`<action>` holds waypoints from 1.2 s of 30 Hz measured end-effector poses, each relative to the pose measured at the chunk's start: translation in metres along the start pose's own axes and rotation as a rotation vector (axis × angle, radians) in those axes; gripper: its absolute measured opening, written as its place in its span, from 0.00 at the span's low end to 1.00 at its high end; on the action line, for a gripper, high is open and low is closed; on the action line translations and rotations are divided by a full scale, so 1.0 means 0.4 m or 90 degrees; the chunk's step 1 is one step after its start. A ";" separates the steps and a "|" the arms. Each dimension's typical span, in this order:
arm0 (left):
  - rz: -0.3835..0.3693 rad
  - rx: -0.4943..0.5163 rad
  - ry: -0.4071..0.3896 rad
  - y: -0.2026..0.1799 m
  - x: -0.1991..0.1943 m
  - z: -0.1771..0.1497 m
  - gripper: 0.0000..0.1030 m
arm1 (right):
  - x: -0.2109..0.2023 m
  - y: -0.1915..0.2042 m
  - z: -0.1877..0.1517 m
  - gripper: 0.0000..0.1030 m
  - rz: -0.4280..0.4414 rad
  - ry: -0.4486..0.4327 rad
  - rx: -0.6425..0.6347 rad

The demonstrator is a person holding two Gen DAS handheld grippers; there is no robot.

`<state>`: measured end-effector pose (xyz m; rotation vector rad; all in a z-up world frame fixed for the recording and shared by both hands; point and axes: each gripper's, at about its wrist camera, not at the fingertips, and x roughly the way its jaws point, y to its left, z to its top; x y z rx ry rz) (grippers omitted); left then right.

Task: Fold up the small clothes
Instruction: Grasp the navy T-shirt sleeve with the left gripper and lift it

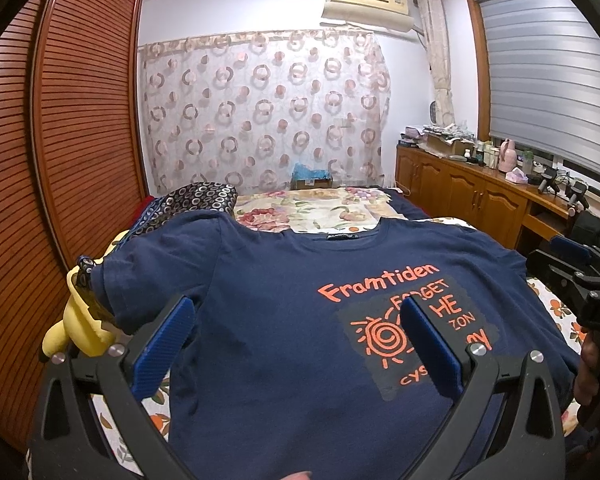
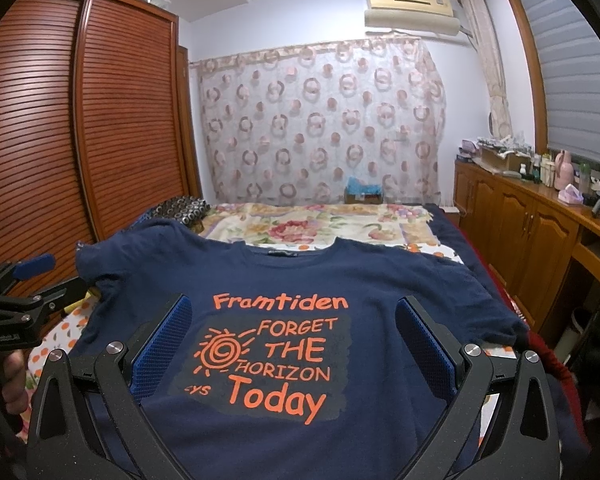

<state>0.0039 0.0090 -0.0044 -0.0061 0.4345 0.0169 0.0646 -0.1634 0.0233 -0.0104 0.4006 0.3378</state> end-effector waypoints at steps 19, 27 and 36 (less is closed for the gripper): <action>0.021 -0.026 0.050 0.209 0.136 0.031 1.00 | 0.168 0.051 0.045 1.00 0.088 0.046 -0.066; 0.021 -0.046 0.078 0.346 0.176 0.073 1.00 | 0.262 0.090 0.067 1.00 0.137 0.084 -0.082; 0.013 -0.101 0.128 0.486 0.243 0.100 0.71 | 0.379 0.125 0.077 1.00 0.165 0.139 -0.102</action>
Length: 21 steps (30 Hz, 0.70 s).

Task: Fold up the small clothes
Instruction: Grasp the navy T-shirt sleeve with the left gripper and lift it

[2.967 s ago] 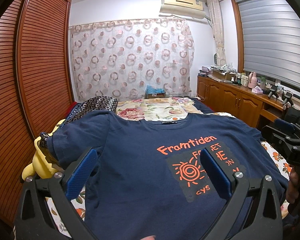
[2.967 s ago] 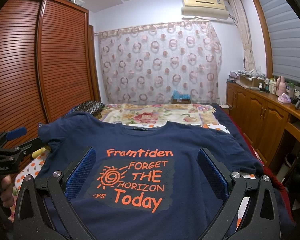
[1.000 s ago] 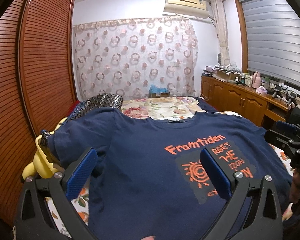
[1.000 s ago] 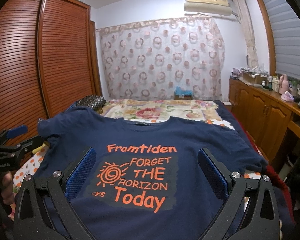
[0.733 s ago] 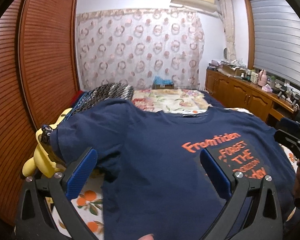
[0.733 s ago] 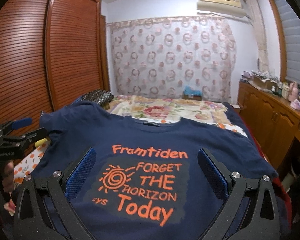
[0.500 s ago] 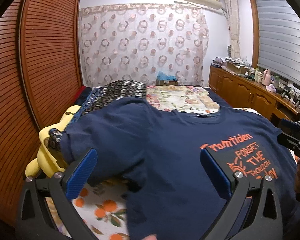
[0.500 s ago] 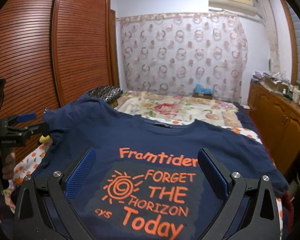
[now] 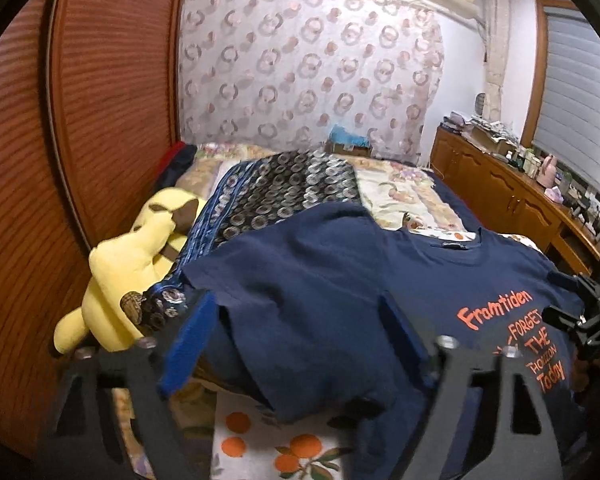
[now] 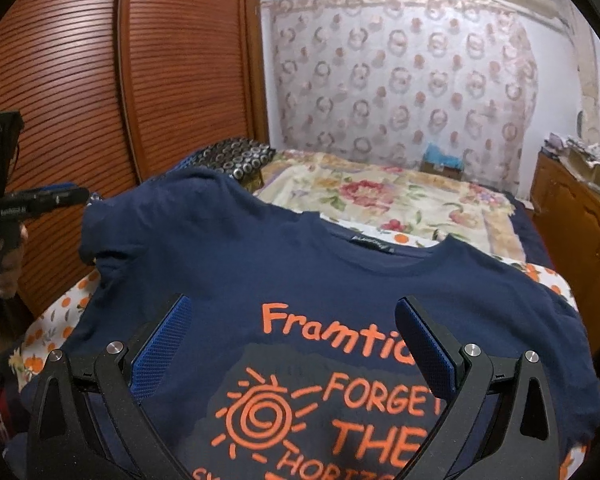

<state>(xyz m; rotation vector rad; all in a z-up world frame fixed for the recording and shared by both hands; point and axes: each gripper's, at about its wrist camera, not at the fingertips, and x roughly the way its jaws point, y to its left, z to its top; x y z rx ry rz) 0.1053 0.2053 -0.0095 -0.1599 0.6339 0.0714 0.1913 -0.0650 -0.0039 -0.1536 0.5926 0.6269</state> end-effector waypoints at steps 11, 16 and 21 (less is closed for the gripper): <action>0.037 -0.055 0.086 0.086 0.096 -0.013 0.28 | 0.090 -0.022 0.036 1.00 0.036 0.050 0.020; 0.029 -0.022 0.073 0.064 0.082 0.000 0.01 | 0.101 -0.031 0.038 1.00 0.043 0.054 0.029; 0.002 0.013 0.042 0.005 0.051 0.051 0.00 | 0.101 -0.038 0.041 1.00 0.042 0.051 0.037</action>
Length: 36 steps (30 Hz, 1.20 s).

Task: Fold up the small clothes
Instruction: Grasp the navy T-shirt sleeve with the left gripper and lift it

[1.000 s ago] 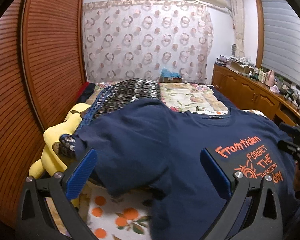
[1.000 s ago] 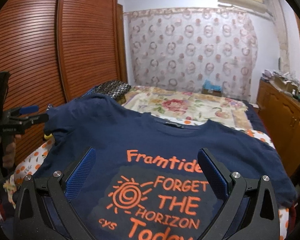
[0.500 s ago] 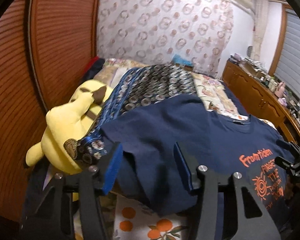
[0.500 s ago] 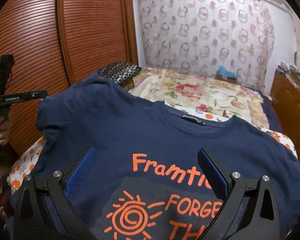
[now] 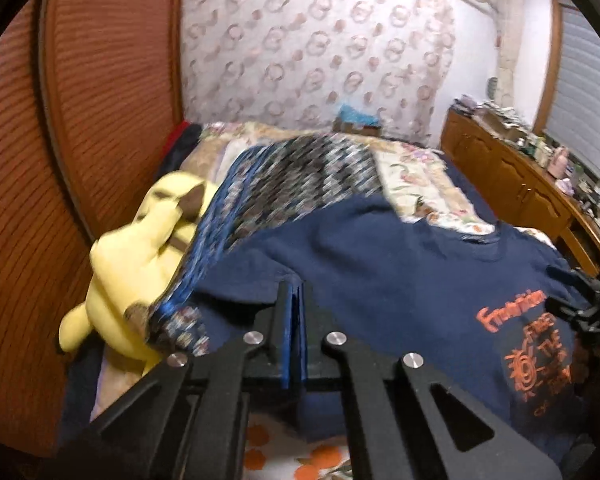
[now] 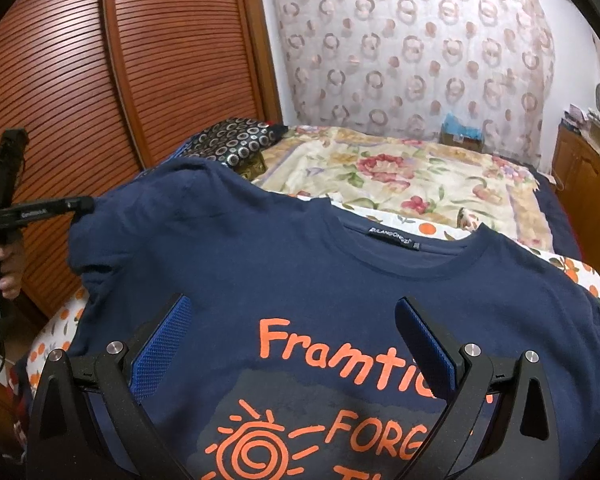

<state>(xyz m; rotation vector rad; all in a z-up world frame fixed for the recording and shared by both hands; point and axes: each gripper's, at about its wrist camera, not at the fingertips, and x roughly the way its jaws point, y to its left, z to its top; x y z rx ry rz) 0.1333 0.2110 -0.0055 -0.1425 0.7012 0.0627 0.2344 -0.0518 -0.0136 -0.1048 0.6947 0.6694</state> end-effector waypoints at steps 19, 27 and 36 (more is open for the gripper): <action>-0.192 0.197 0.044 -0.450 0.073 0.130 0.34 | -0.124 -0.136 -0.031 1.00 -0.085 -0.037 0.067; -0.139 0.165 0.051 -0.360 0.067 0.097 0.45 | -0.105 -0.155 -0.031 0.98 -0.060 -0.014 0.067; -0.066 0.125 0.015 -0.259 0.045 -0.015 0.45 | 0.041 -0.046 0.003 0.68 0.067 0.062 -0.015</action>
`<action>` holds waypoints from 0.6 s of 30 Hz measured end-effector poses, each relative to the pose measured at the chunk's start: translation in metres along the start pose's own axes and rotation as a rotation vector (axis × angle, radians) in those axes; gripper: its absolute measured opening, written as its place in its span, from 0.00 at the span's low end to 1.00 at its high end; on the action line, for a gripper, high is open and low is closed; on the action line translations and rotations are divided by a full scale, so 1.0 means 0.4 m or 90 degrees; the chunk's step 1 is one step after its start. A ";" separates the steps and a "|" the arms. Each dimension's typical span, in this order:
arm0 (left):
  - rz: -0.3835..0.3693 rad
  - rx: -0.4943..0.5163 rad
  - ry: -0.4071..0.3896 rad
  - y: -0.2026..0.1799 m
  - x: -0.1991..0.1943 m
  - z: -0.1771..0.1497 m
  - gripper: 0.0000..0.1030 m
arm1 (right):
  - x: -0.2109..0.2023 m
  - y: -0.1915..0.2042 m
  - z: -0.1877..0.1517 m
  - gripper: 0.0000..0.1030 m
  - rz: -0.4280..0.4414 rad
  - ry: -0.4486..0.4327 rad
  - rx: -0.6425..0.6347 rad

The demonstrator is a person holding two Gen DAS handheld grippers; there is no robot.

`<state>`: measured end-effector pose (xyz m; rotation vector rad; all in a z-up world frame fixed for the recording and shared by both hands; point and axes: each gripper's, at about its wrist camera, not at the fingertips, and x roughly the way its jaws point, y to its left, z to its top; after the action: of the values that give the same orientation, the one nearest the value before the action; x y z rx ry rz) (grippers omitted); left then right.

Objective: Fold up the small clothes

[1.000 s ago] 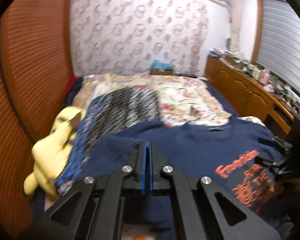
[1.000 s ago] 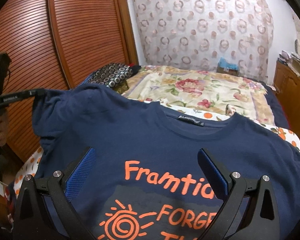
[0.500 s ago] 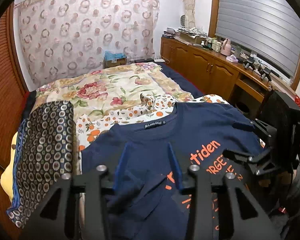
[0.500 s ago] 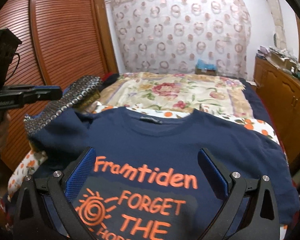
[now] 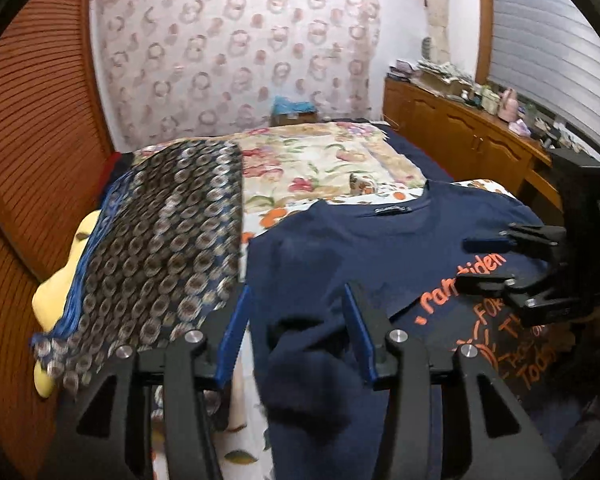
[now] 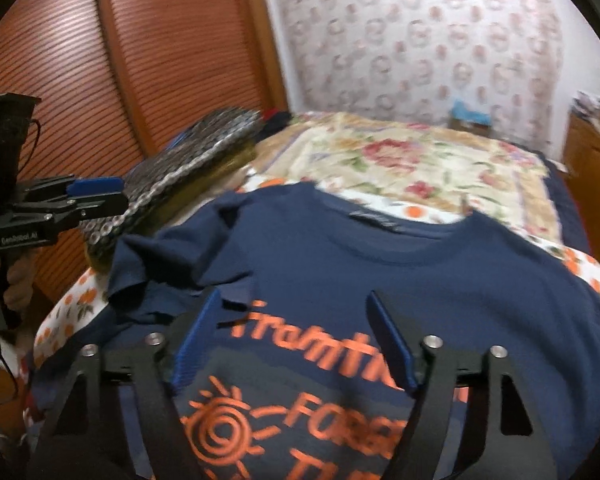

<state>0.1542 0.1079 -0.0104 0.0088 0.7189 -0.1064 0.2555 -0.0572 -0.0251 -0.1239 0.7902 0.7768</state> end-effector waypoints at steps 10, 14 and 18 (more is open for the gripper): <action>0.005 -0.065 -0.006 0.065 -0.036 -0.081 0.45 | 0.192 0.140 0.018 0.50 0.047 0.103 -0.131; 0.004 -0.064 -0.007 0.059 -0.043 -0.086 0.45 | 0.211 0.159 0.003 0.23 -0.006 0.114 -0.193; -0.007 -0.062 -0.011 0.052 -0.047 -0.092 0.45 | 0.188 0.131 0.008 0.02 -0.007 0.109 -0.195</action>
<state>0.1179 0.1320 -0.0263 -0.0892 0.7060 -0.0809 0.2558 0.0256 -0.0648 -0.4745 0.8260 0.8810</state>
